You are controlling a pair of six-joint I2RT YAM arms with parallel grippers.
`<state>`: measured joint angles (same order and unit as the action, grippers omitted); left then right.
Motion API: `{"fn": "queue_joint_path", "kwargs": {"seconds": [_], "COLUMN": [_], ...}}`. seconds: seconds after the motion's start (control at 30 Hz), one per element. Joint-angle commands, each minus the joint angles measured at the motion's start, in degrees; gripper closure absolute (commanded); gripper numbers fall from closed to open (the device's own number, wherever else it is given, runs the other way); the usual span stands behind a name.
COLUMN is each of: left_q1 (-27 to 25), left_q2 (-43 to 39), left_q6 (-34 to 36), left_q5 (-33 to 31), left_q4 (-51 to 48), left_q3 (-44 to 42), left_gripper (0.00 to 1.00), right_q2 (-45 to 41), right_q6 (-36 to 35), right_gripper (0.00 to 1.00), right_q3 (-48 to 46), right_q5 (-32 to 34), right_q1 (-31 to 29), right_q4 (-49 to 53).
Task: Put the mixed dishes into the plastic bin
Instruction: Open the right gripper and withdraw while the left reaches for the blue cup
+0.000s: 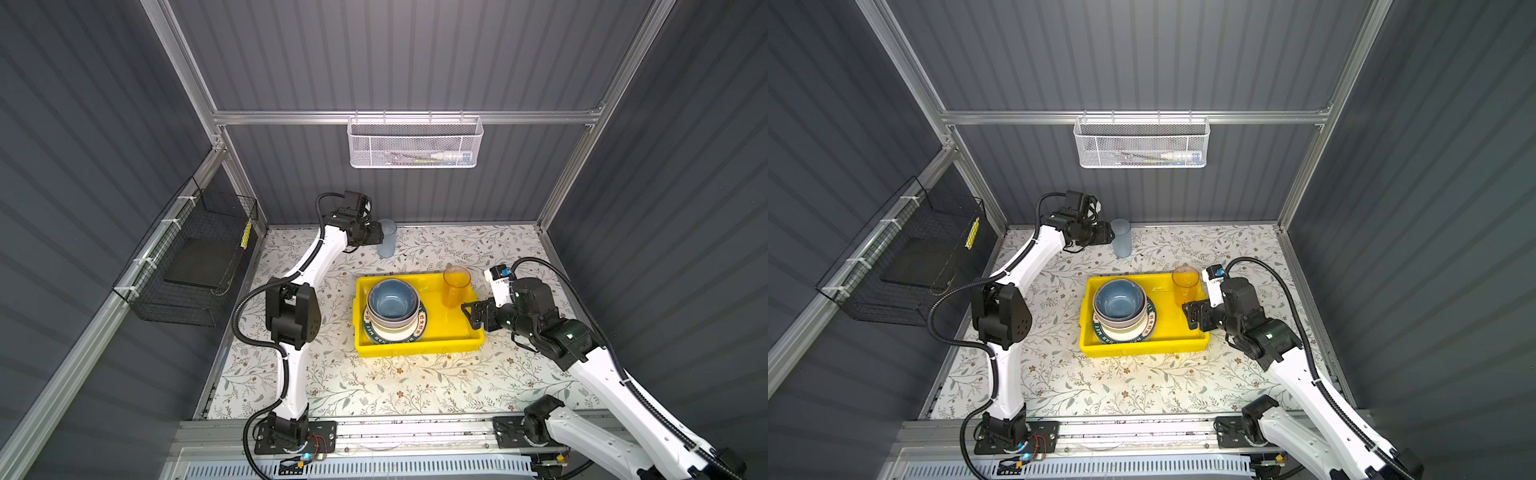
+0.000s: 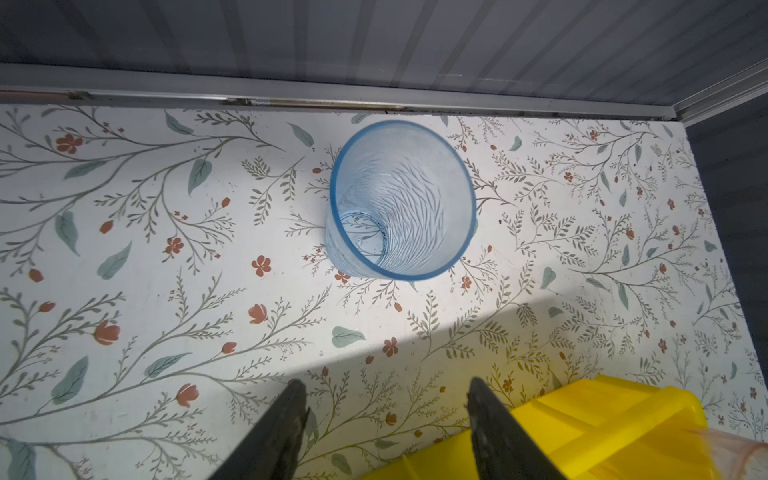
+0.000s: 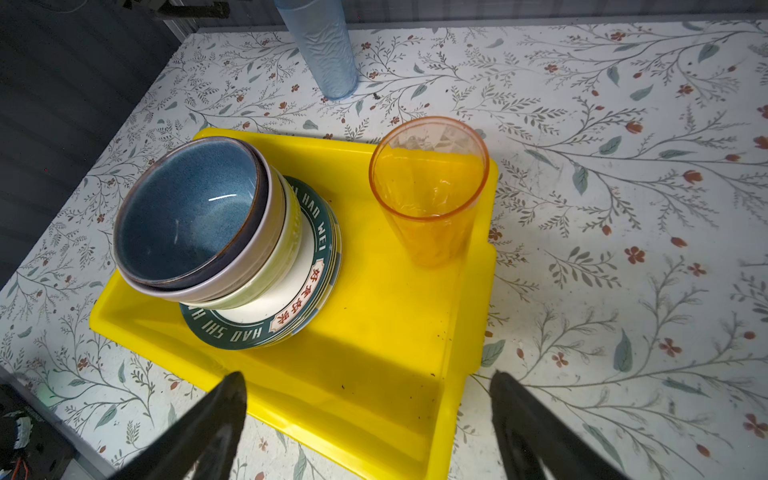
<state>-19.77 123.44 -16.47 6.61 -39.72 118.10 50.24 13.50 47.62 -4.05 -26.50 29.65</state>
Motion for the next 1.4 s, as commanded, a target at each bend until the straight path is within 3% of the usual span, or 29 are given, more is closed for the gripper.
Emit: {"fn": "queue_joint_path", "kwargs": {"seconds": [0.0,0.7,0.97,1.2,1.37], "left_q1": [0.2,1.7,2.4,3.2,3.3], "left_q2": [2.5,4.5,9.6,14.0,12.7], "left_q6": [0.7,-2.8,-4.3,-5.0,-5.4], "left_q5": [1.3,3.2,3.6,4.0,3.8], "left_q4": [1.1,11.4,9.7,6.1,6.0], "left_q3": [2.9,0.7,7.0,12.3,10.5], "left_gripper": [0.37,0.35,0.37,0.45,0.56], "right_q2": [0.1,1.0,0.5,-0.5,-0.5], "right_q6": [0.7,2.7,2.9,3.6,4.1], "right_gripper": [0.08,0.08,0.08,0.08,0.08], "right_q3": [-1.0,-4.7,-5.0,-5.9,-6.1], "right_q5": [-1.0,-1.9,-2.0,-1.9,-1.6], "right_q1": [0.2,0.2,0.2,0.2,0.1], "right_q4": [-1.4,-3.3,-2.5,-2.4,-2.5]}}
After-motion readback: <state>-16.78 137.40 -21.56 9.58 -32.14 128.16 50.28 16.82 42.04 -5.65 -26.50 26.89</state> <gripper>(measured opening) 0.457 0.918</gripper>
